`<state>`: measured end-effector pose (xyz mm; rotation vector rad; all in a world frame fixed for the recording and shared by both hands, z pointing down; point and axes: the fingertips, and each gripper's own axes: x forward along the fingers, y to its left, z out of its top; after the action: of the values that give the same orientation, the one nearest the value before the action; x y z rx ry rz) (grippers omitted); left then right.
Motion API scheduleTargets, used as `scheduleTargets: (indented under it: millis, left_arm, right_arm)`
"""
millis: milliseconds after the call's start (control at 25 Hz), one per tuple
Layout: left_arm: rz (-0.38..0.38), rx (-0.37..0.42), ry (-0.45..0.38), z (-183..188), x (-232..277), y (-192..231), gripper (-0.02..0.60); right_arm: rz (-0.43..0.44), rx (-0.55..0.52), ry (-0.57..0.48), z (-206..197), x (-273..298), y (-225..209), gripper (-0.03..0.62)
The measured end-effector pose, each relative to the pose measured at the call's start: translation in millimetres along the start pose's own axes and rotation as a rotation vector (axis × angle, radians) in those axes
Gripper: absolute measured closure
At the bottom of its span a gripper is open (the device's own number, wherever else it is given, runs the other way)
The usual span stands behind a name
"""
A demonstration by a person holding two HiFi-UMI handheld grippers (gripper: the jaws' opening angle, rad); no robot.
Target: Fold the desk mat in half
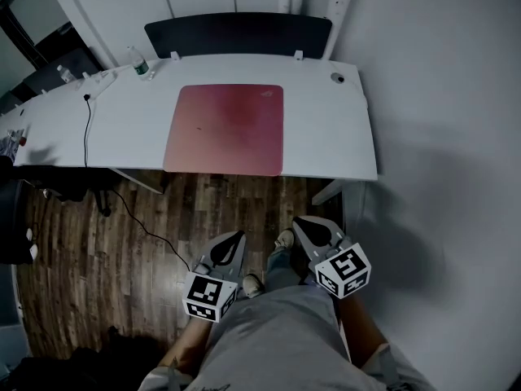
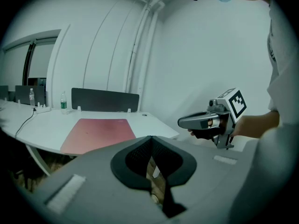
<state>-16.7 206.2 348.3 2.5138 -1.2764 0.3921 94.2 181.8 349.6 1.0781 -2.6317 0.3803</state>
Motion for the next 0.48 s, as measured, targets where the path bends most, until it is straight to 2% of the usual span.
scheduleTargets:
  millis: [160,480]
  left_arm:
    - [-0.002,-0.016,-0.007,22,36,15,0.563]
    - [0.045,-0.023,-0.025,69,112,47,0.563]
  right_arm:
    - [0.019,-0.011,-0.001,19,21,-41,0.586]
    - [0.082,-0.022,-0.022,60,52,-121,0.586]
